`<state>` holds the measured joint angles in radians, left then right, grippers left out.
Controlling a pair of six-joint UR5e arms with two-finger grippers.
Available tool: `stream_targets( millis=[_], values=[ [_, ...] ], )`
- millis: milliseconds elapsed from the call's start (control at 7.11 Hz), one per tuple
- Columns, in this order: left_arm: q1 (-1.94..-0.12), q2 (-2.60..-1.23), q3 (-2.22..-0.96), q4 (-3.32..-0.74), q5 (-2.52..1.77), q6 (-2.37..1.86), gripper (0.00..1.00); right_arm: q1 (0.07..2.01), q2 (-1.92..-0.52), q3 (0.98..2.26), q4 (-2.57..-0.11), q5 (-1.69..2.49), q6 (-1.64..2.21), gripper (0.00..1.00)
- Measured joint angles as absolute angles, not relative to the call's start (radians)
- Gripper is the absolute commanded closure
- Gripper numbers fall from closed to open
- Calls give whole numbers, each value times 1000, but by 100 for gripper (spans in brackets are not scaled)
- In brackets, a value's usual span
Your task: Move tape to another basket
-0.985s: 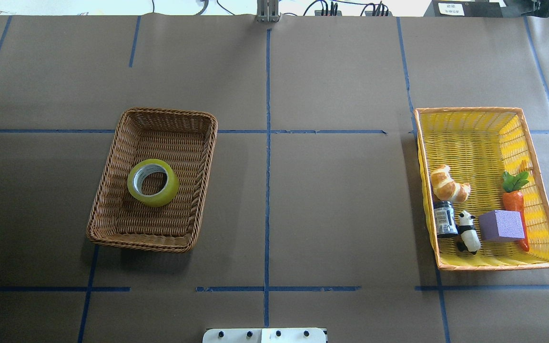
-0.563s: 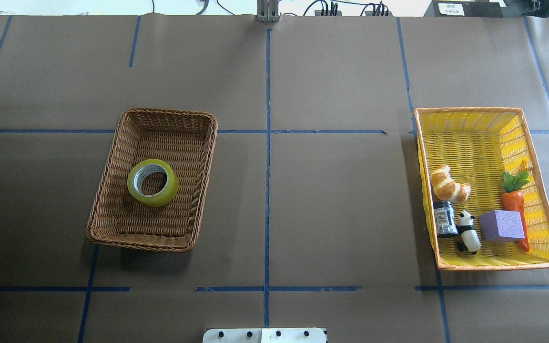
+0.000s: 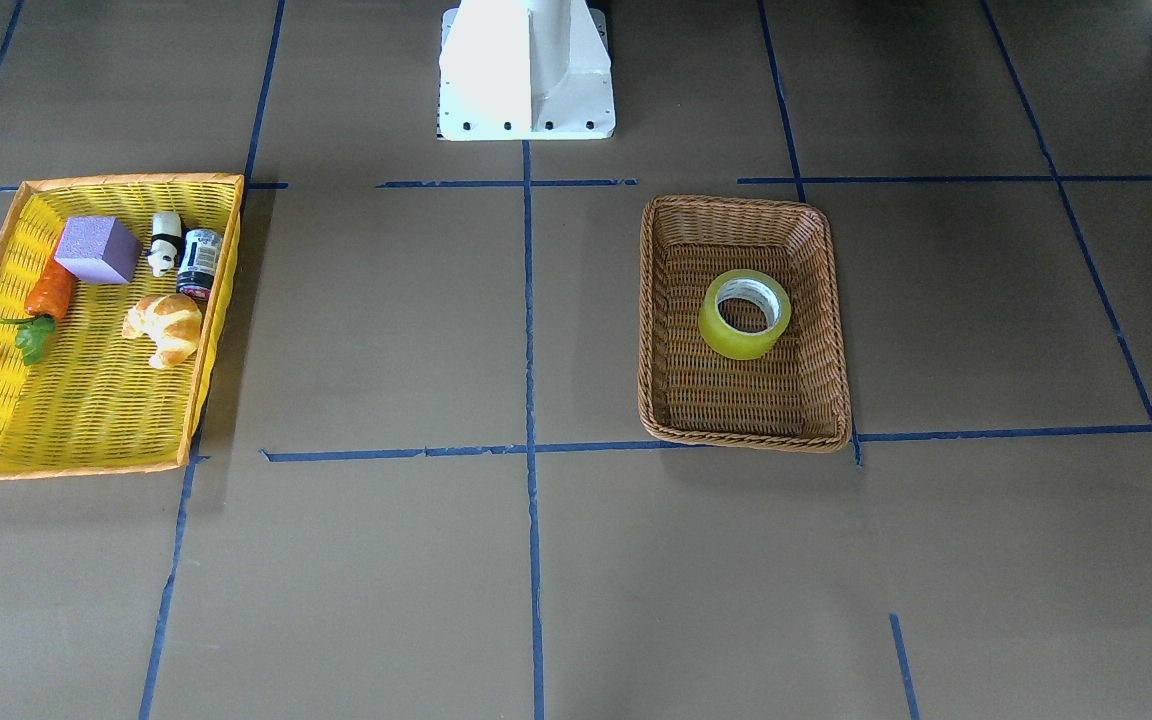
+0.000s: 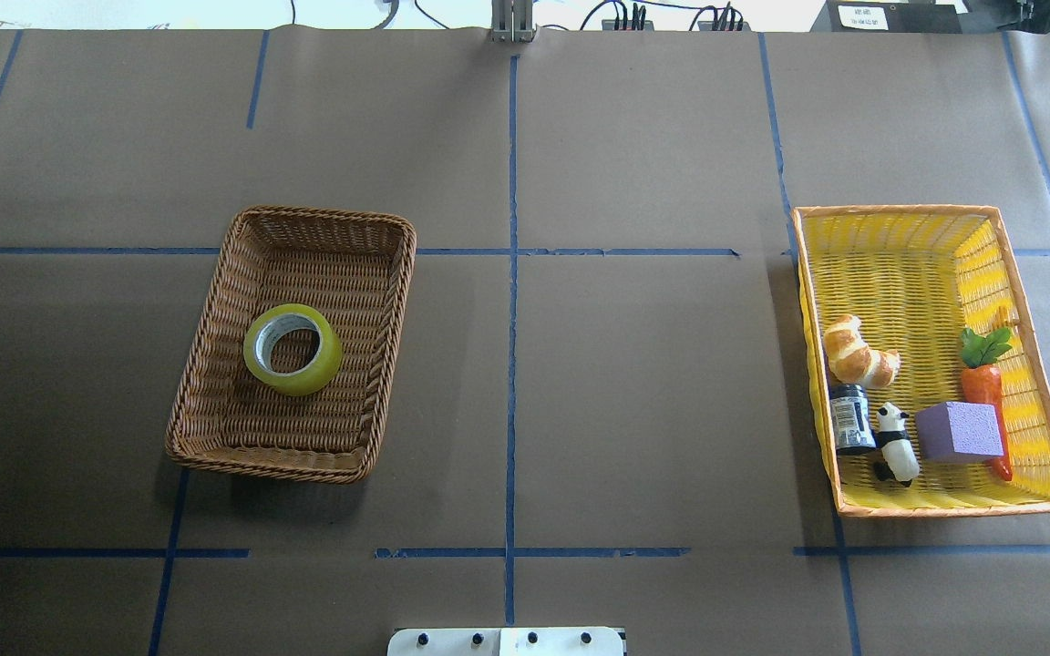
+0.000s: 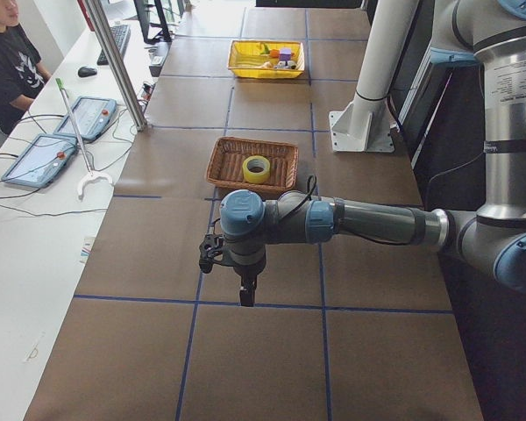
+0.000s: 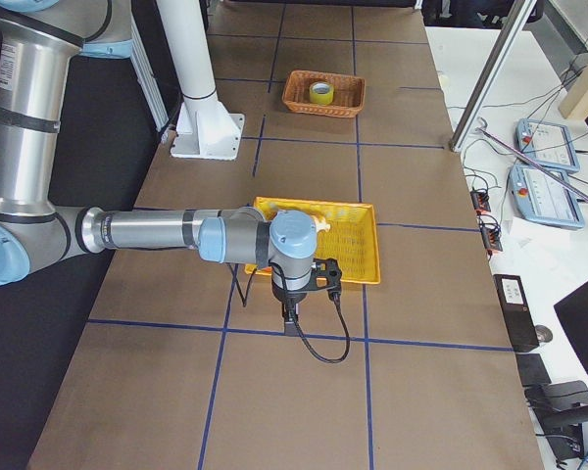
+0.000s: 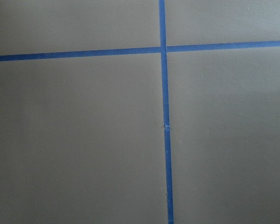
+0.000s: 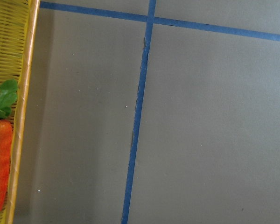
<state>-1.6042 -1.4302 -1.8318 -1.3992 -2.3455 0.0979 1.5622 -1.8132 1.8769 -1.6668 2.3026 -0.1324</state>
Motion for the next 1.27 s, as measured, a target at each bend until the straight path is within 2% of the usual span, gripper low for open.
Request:
stream_targets(
  millis=[844,1267],
  values=[
    [-1603,-1441,-1808,-1394,-2344,105,0,1549,-1813,1858,-1660,2358,-122,0],
    [-1602,-1464,-1754,-1397,-2342,105,0,1548,-1813,1857,-1657,2362,-125,0]
  ],
)
